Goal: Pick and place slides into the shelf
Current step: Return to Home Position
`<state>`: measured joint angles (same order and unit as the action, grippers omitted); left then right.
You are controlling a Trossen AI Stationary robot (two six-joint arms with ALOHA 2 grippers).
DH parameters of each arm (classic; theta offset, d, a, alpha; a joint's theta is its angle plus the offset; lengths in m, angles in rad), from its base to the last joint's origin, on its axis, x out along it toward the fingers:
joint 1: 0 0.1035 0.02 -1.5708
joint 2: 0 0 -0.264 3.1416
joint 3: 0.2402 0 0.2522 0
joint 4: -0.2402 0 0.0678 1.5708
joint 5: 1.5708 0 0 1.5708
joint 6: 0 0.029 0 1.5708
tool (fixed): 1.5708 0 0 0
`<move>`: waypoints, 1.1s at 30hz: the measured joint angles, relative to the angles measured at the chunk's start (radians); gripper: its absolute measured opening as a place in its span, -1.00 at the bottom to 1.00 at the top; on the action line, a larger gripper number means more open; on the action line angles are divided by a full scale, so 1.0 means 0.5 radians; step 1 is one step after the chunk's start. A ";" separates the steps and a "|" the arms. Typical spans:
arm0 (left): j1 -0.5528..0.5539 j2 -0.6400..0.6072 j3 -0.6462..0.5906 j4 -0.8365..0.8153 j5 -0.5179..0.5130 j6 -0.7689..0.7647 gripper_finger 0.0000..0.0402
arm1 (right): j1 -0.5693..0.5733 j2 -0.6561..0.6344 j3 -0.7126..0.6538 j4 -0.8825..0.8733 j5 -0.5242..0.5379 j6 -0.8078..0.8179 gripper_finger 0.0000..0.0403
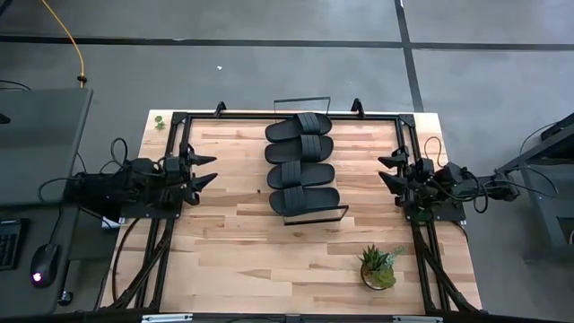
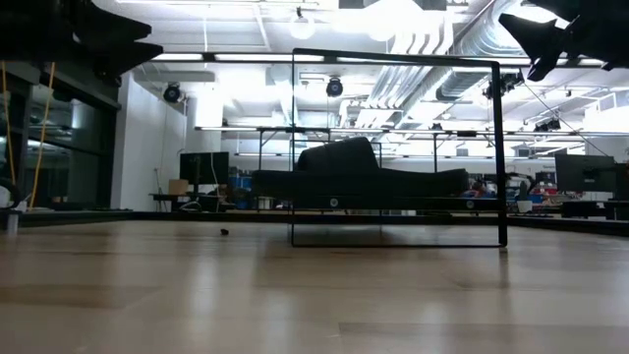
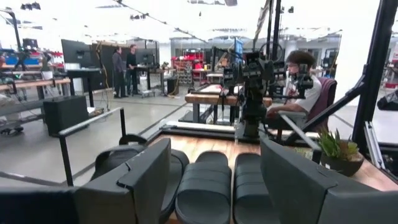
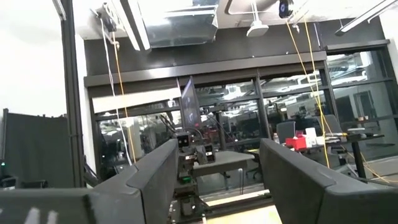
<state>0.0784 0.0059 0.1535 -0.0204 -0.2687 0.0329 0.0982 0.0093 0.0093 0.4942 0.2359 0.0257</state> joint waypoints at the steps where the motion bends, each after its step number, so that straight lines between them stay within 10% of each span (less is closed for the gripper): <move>1: 0.000 0.000 -0.003 -0.013 0.000 -0.002 0.14 | 0.000 0.000 -0.001 -0.004 0.004 0.000 0.07; 15: 0.000 -0.001 -0.292 0.503 -0.010 0.024 0.13 | 0.000 0.000 -0.002 -0.127 0.149 0.017 0.07; 33: 0.000 0.001 -0.289 0.247 -0.110 0.109 0.13 | 0.000 0.001 -0.002 -0.599 0.132 -0.138 0.07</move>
<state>0.0784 0.0063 0.0090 0.1030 -0.3239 0.0874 0.0982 0.0097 0.0082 0.1946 0.3020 -0.0432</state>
